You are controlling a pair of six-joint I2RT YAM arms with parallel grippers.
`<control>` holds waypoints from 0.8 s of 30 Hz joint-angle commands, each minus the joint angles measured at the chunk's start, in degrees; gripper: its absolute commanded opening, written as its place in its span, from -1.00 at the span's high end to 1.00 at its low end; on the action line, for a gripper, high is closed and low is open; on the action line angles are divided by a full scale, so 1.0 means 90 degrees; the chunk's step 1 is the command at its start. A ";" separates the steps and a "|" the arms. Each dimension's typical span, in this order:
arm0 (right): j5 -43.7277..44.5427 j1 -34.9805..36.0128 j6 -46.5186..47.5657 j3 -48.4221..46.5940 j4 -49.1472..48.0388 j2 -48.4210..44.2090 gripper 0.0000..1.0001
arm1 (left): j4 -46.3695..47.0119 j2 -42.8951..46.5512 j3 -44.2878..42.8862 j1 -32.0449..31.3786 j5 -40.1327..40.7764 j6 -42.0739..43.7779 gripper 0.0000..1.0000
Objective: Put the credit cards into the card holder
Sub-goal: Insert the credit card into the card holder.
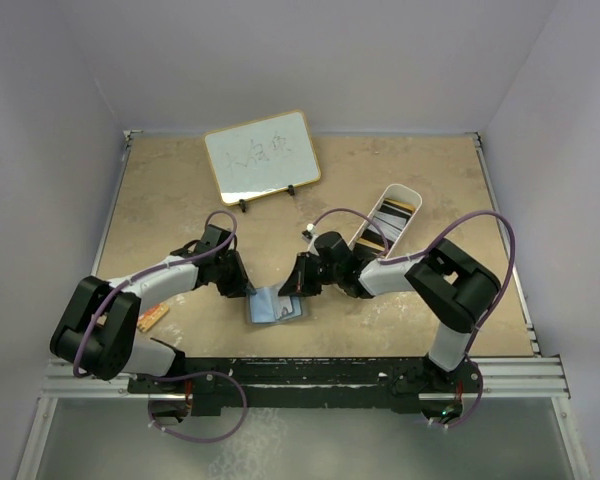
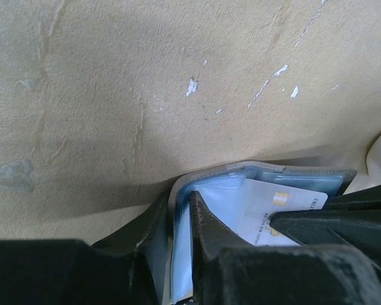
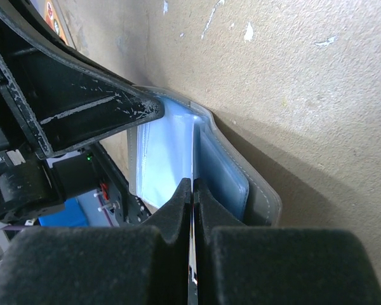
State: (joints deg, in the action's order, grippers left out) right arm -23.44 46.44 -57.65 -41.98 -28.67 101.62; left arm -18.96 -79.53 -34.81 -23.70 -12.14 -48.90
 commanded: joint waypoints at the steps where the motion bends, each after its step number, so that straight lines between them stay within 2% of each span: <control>1: -0.0109 0.0063 -0.0060 0.0039 -0.0265 -0.0050 1.00 | 0.0017 0.0128 0.0047 -0.0035 0.0147 -0.0099 0.67; 13: -0.0088 0.0048 -0.0160 0.0166 -0.0479 0.0046 1.00 | -0.0001 0.0410 0.0127 -0.0038 0.0160 -0.0360 0.50; 24: -0.0069 0.0055 -0.0189 0.0199 -0.0586 0.0125 1.00 | -0.0050 0.0902 0.0351 -0.0040 0.0290 -0.0804 0.46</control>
State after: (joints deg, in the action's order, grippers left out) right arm -23.55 46.57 -59.02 -40.73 -31.59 102.00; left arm -19.40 -74.00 -32.34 -23.77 -11.03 -53.71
